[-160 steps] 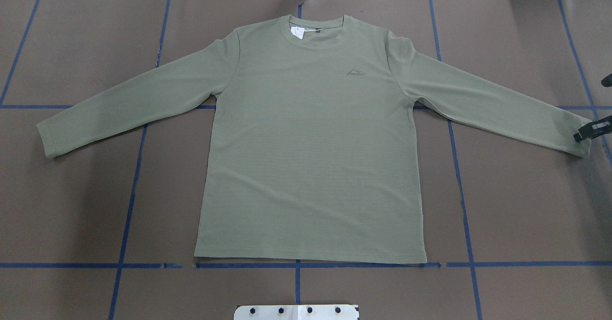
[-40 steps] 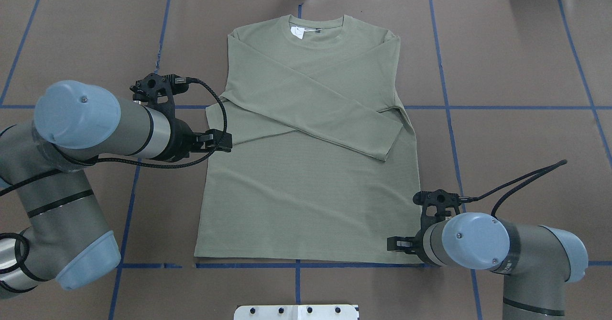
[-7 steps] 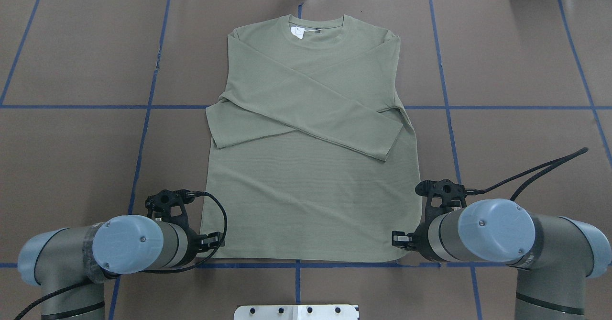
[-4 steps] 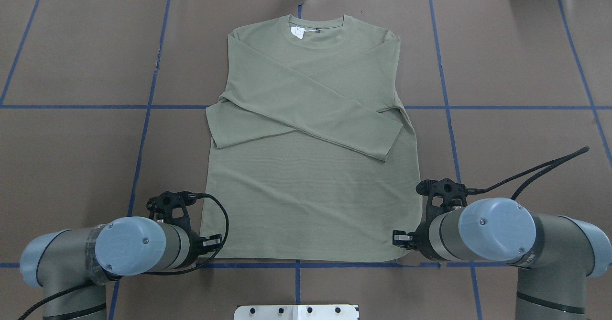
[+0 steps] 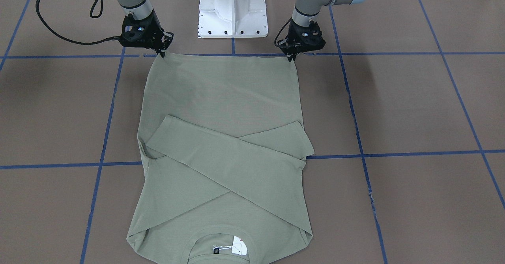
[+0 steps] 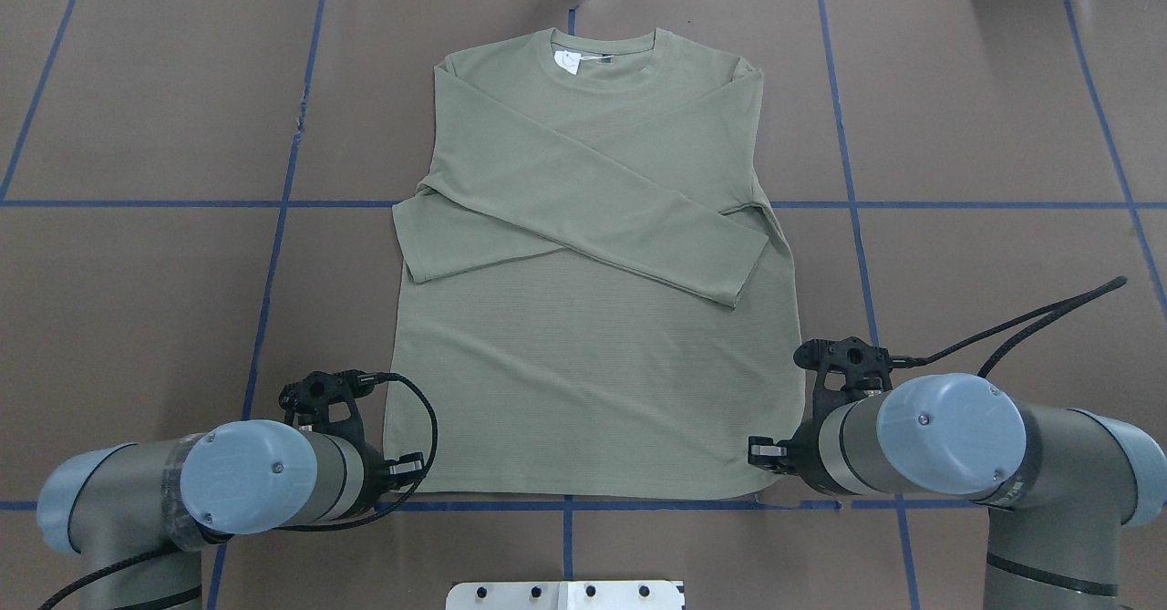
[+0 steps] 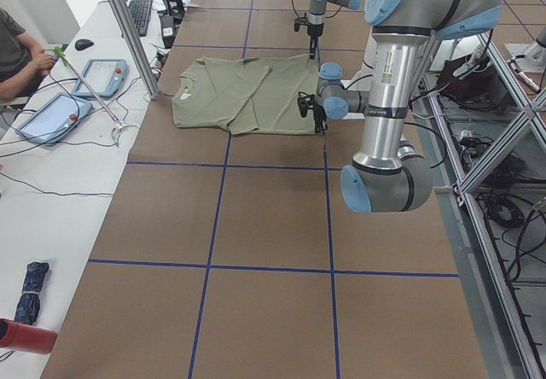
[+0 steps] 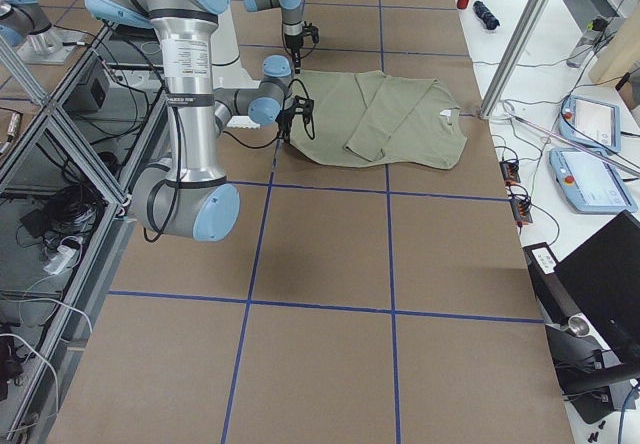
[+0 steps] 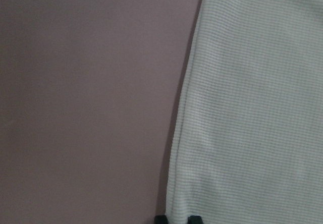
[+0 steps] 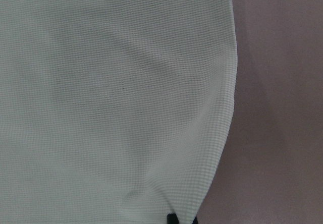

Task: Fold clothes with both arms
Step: 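Close both grippers on the hem corners nearest the robot, then lift the hem with both grippers and carry it toward the collar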

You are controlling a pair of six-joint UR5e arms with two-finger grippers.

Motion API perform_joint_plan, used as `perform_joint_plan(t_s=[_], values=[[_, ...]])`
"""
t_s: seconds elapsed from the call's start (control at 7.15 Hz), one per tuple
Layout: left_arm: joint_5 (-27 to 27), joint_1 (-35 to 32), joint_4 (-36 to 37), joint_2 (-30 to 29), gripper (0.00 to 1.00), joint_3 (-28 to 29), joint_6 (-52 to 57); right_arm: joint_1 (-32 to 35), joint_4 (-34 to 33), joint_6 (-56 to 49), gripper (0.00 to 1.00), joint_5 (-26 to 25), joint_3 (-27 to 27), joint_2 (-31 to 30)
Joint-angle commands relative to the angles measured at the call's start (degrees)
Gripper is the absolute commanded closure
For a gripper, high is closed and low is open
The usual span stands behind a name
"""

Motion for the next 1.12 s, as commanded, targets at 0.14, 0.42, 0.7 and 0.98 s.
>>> perform_joint_plan(t_s=[0.14, 0.42, 0.7, 0.98], values=[[-0.15, 0.16, 0.35, 1.46, 1.00, -6.23, -0.93, 0.99, -0.09, -0.61, 1.00, 1.87, 3.00, -1.11], [-0.24, 0.16, 4.20, 5.67, 1.00, -13.53, -0.93, 1.09, -0.17, -0.62, 1.00, 4.51, 6.95, -3.56], [-0.24, 4.52, 8.24, 7.88, 1.00, -19.86, -3.29, 1.00, -0.17, -0.62, 1.00, 9.14, 10.39, -6.39], [-0.24, 11.73, 14.82, 7.71, 1.00, -25.57, -9.87, 1.26, -0.18, -0.62, 1.00, 16.78, 13.38, -7.97]])
